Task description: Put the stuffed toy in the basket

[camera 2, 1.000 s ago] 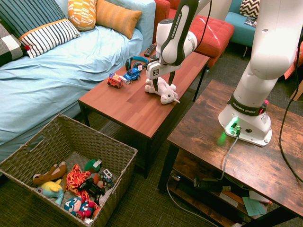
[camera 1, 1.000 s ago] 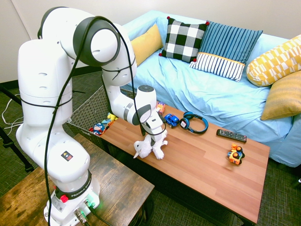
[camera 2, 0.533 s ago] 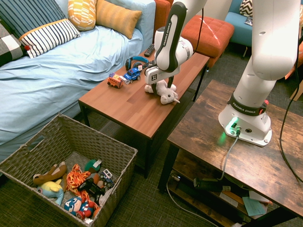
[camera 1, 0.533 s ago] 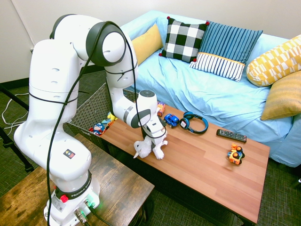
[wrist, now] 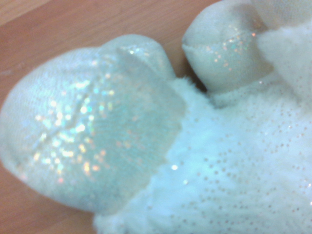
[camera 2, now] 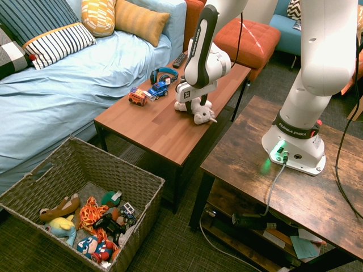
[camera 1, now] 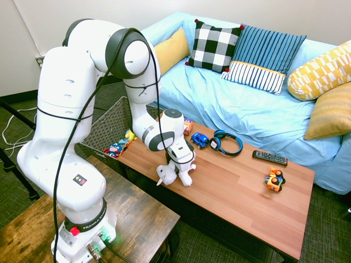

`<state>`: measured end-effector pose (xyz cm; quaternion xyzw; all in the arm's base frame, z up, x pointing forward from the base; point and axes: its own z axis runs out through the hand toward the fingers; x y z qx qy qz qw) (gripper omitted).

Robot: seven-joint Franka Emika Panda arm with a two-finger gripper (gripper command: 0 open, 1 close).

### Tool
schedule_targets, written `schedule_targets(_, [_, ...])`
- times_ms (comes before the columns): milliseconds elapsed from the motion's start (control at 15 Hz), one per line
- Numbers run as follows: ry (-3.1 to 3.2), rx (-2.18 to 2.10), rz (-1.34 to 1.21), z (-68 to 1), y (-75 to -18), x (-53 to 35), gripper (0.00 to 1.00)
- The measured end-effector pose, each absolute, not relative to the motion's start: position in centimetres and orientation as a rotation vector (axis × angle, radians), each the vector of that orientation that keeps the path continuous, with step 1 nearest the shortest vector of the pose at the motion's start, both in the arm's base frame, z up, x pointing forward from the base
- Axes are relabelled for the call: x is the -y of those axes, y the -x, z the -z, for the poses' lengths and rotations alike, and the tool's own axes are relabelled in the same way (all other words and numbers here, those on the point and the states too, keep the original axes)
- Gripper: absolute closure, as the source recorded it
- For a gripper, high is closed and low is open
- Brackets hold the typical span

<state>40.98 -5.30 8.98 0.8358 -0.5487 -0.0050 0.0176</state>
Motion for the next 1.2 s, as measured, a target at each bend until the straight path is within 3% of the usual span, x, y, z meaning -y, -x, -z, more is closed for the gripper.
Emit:
schedule_targets(333, [-2.678,1.632,-0.016,-10.4,-41.5,5.1,1.00])
schedule_targets(533, [-2.755,1.582,-0.110,-15.2,-43.4,3.3,1.00])
schedule_targets(867, [-2.862,1.393,-0.251,-25.0,-46.0,-7.6,1.00])
schedule_targets(1200, [-2.977,1.255,-0.285,-29.2,-46.2,-19.7,1.00])
